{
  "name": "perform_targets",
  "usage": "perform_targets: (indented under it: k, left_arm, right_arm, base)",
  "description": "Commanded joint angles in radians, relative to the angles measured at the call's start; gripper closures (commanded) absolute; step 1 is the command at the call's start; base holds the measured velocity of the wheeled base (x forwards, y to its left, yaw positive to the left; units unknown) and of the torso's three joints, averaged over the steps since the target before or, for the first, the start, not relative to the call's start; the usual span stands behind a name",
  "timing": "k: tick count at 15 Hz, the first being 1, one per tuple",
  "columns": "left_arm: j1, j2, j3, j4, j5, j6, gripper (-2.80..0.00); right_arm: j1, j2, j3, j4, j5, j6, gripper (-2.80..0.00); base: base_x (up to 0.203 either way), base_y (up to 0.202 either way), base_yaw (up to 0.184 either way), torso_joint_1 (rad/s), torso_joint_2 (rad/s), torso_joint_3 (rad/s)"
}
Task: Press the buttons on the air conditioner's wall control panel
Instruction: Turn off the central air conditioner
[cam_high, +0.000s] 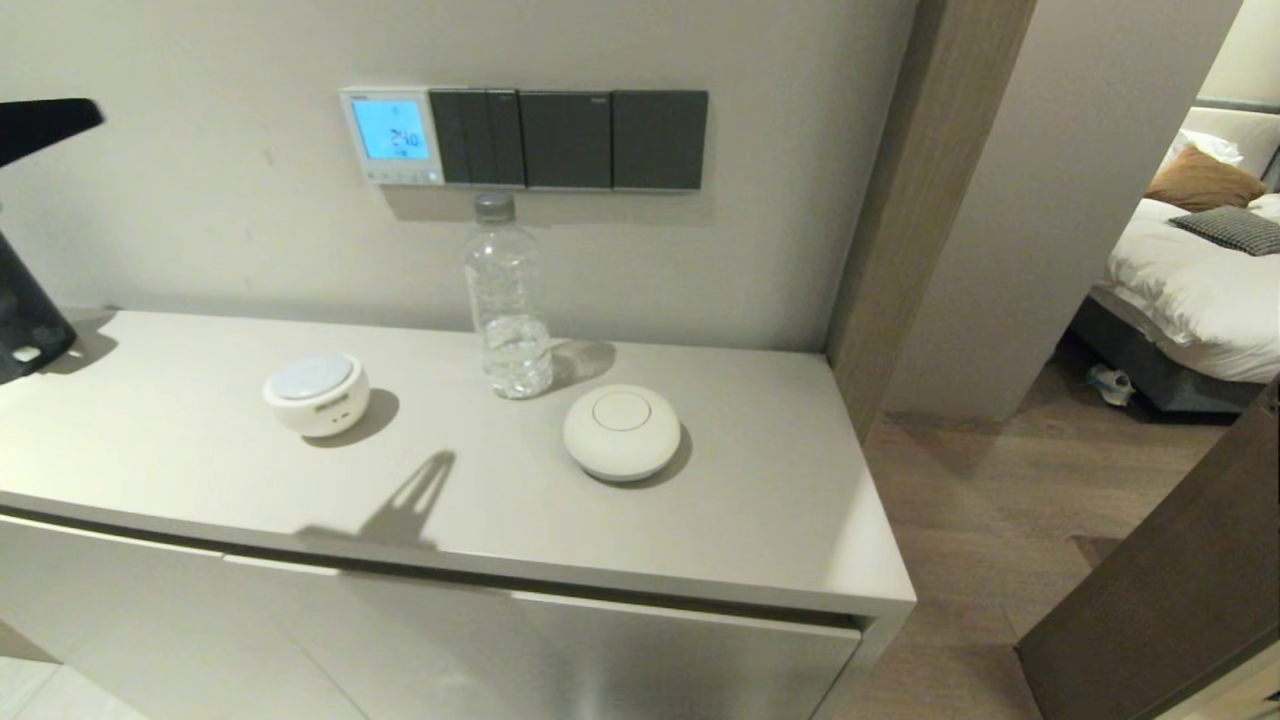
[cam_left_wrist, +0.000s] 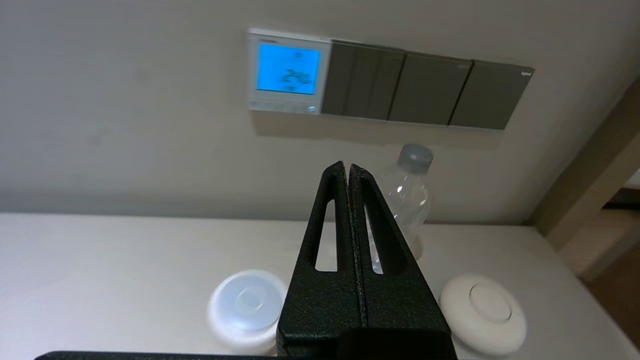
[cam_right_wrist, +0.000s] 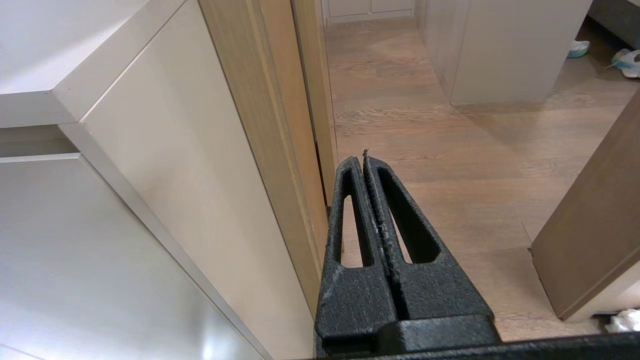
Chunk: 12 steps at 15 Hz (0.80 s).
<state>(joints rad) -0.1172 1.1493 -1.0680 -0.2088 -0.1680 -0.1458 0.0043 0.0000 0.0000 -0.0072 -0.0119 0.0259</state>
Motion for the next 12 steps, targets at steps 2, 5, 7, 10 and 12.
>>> perform_targets:
  k: [2,5,7,10,12]
  left_arm:
    - [-0.042,0.282,-0.097,-0.117,-0.006,-0.02,0.0]
    - [-0.047,0.439,-0.229,-0.159,-0.009,-0.032,0.0]
    - [-0.048,0.524,-0.294,-0.18,-0.013,-0.035,0.0]
    - [-0.055,0.62,-0.365,-0.226,-0.016,-0.035,0.0]
    - [-0.066,0.657,-0.39,-0.226,-0.016,-0.035,0.0]
  right_arm:
    - [0.0,0.0,0.003,0.0,0.0,0.0,0.0]
    - [0.0,0.001,0.003,0.0,0.0,0.0,0.0]
    - [0.0,0.0,0.003,0.0,0.0,0.0,0.0]
    - [0.0,0.0,0.003,0.0,0.0,0.0,0.0]
    - [0.0,0.0,0.003,0.0,0.0,0.0,0.0]
  base:
    - [0.0,0.0,0.0,0.0,0.0,0.0]
    - [0.0,0.0,0.0,0.0,0.0,0.0]
    - [0.0,0.0,0.0,0.0,0.0,0.0]
    - [0.0,0.0,0.0,0.0,0.0,0.0]
    - [0.0,0.0,0.0,0.0,0.0,0.0]
